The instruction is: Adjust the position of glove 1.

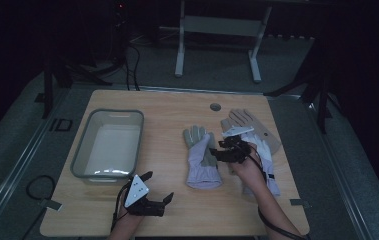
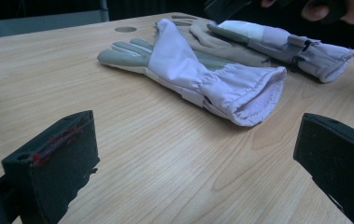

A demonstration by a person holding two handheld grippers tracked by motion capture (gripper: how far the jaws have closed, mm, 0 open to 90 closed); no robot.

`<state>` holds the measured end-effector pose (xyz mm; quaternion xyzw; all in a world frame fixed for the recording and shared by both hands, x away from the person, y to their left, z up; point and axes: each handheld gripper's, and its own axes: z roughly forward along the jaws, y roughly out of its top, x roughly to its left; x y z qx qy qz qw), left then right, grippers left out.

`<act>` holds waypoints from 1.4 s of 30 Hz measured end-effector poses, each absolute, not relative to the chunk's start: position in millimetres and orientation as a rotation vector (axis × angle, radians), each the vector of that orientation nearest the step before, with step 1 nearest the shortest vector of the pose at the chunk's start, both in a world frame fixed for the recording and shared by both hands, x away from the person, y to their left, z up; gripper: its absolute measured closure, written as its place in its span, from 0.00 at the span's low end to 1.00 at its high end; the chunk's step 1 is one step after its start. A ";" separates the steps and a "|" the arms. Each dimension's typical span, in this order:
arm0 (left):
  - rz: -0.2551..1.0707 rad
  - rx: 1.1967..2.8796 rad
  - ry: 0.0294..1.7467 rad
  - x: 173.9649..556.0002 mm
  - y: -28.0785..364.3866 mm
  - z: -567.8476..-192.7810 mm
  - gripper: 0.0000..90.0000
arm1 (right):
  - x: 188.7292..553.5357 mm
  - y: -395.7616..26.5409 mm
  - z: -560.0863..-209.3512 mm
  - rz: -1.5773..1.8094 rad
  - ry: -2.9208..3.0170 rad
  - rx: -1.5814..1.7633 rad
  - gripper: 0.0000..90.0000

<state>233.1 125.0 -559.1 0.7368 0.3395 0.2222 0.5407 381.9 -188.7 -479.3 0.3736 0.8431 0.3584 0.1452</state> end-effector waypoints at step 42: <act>0.530 1.752 0.815 233.8 124.4 -559.1 0.00 | 353.7 -344.2 -528.1 0.957 2.312 1.253 0.52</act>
